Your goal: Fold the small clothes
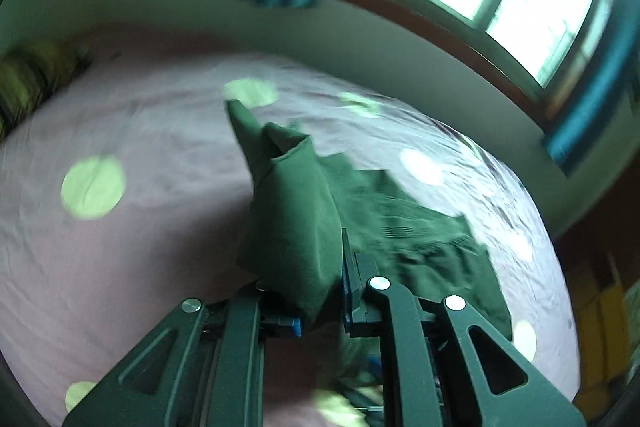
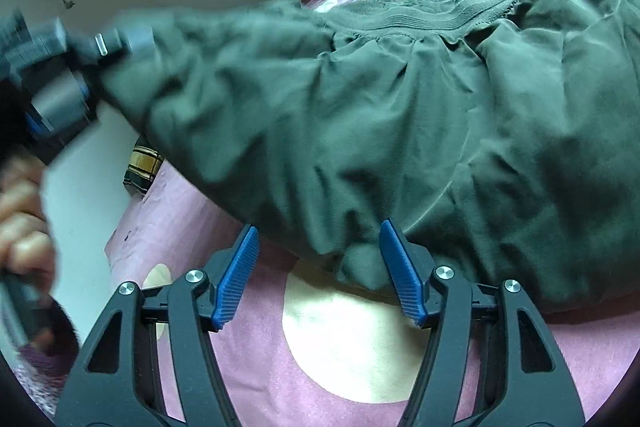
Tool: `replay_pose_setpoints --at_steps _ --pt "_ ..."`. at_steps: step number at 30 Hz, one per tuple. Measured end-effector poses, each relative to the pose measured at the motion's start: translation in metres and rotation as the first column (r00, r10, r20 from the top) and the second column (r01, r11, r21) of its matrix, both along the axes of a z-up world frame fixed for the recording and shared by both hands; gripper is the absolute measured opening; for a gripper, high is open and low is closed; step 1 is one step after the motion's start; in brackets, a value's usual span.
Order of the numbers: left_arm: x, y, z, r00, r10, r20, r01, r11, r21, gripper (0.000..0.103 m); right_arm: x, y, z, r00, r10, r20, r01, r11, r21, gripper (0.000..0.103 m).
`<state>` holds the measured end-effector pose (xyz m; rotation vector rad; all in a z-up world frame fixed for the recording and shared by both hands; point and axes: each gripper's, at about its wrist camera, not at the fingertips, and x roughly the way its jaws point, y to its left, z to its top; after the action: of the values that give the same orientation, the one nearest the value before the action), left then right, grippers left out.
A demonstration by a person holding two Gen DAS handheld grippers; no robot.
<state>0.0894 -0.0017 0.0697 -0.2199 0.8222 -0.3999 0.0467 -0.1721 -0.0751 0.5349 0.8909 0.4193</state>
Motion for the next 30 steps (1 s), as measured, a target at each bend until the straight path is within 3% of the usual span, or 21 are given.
replay_pose_setpoints --at_steps 2,7,11,17,21,25,30 --pt "-0.006 -0.025 0.010 0.999 -0.040 0.024 0.039 0.999 0.023 0.013 -0.001 -0.004 0.003 1.000 0.007 0.008 -0.007 0.999 0.032 0.066" --pt "-0.026 -0.086 0.024 0.987 -0.136 0.081 0.127 0.986 0.106 0.013 -0.021 -0.049 0.009 1.000 -0.010 -0.015 0.013 0.976 0.216 0.065" --pt "-0.037 -0.132 0.017 0.977 -0.194 0.091 0.177 0.969 0.171 0.013 -0.051 -0.090 0.018 0.999 -0.048 -0.006 0.048 0.984 0.169 0.065" --pt "-0.059 -0.201 -0.016 0.957 -0.277 0.087 0.241 0.925 0.294 0.014 -0.095 -0.151 0.014 0.991 -0.122 -0.046 0.128 0.977 0.169 0.065" --pt "-0.067 -0.231 -0.041 0.948 -0.315 0.044 0.284 0.900 0.330 0.013 -0.105 -0.189 0.001 0.978 -0.183 -0.104 0.203 0.951 0.234 0.065" --pt "-0.074 -0.255 -0.069 0.939 -0.343 -0.008 0.322 0.874 0.365 0.013 -0.109 -0.206 -0.005 0.971 -0.208 -0.117 0.233 0.933 0.275 0.065" --pt "-0.079 -0.272 -0.089 0.937 -0.349 0.001 0.315 0.847 0.428 0.014 -0.108 -0.214 -0.005 0.973 -0.197 -0.119 0.224 0.928 0.298 0.065"
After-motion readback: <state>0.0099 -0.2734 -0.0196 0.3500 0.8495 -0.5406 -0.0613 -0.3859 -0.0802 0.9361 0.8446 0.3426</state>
